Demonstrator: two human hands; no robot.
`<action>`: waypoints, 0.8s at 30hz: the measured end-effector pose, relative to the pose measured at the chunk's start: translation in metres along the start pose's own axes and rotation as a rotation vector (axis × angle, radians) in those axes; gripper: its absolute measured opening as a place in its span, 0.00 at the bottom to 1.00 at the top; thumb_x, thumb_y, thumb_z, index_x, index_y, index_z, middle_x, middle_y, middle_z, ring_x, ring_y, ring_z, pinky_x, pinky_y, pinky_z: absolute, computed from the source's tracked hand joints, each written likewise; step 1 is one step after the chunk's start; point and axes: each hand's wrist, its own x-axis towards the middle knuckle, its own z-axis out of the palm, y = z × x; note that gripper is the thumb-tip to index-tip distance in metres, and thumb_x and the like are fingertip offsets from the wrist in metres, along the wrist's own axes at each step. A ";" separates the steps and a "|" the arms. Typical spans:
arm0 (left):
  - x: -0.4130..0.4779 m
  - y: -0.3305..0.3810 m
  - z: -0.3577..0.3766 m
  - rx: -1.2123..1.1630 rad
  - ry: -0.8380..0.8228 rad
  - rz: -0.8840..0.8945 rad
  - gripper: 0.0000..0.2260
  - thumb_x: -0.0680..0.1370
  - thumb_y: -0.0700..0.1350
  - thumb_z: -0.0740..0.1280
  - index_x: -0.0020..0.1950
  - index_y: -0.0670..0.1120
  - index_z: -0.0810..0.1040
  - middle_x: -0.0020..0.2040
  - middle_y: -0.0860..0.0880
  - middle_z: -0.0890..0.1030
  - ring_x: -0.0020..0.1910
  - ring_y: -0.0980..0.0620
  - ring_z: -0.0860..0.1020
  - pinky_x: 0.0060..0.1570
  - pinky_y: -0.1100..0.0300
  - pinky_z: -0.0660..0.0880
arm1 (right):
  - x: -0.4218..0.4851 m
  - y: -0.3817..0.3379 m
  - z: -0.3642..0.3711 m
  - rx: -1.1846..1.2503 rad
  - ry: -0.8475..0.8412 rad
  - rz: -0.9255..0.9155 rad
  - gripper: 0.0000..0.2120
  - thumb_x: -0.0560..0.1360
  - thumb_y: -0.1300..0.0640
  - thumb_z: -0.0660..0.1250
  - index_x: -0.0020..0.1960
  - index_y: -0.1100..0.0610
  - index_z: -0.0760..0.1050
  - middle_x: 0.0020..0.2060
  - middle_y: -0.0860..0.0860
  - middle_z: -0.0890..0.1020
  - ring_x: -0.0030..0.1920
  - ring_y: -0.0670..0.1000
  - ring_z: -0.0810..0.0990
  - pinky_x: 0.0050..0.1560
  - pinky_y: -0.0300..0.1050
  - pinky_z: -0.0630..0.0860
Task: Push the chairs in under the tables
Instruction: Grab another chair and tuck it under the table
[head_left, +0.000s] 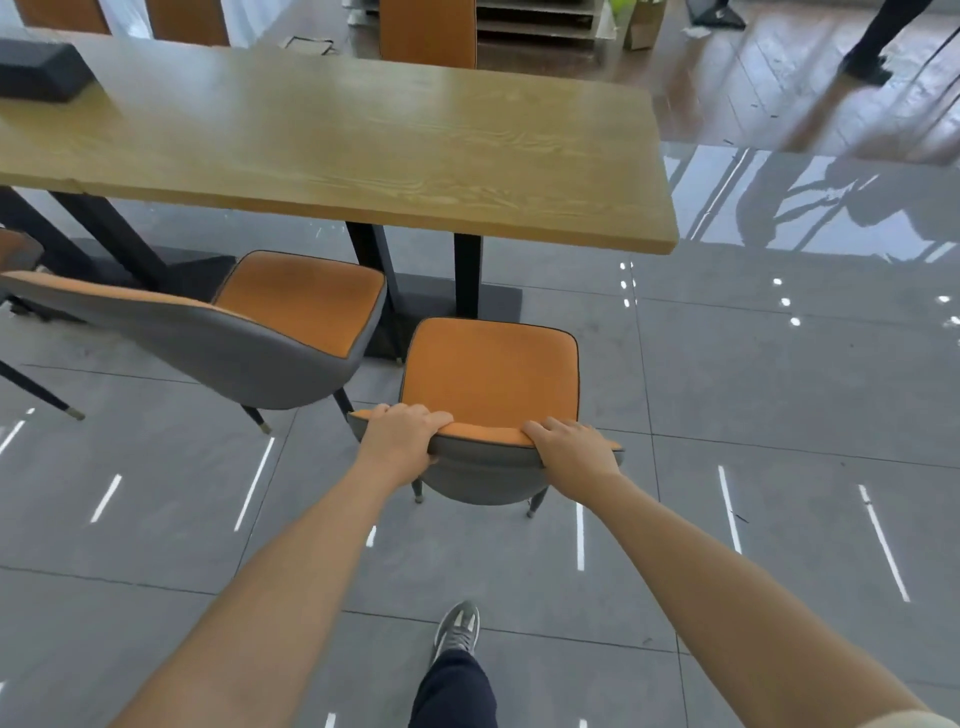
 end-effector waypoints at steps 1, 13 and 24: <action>0.011 -0.006 -0.003 0.006 -0.007 0.004 0.14 0.75 0.46 0.63 0.60 0.53 0.73 0.54 0.48 0.79 0.55 0.46 0.76 0.58 0.51 0.67 | 0.012 0.002 -0.004 0.002 -0.007 0.003 0.13 0.77 0.64 0.57 0.60 0.55 0.67 0.52 0.55 0.77 0.52 0.57 0.75 0.48 0.48 0.70; 0.103 -0.047 -0.028 0.024 -0.013 0.037 0.16 0.77 0.49 0.64 0.65 0.53 0.69 0.59 0.48 0.77 0.60 0.45 0.74 0.59 0.48 0.67 | 0.107 0.024 -0.033 0.001 0.021 0.074 0.11 0.75 0.62 0.62 0.57 0.54 0.69 0.50 0.53 0.78 0.50 0.56 0.76 0.50 0.48 0.71; 0.139 -0.047 -0.040 0.029 -0.016 0.071 0.17 0.77 0.49 0.64 0.65 0.54 0.69 0.58 0.48 0.78 0.57 0.44 0.75 0.56 0.48 0.70 | 0.133 0.038 -0.055 -0.025 -0.024 0.158 0.12 0.75 0.62 0.61 0.58 0.55 0.69 0.52 0.53 0.79 0.54 0.57 0.76 0.57 0.52 0.72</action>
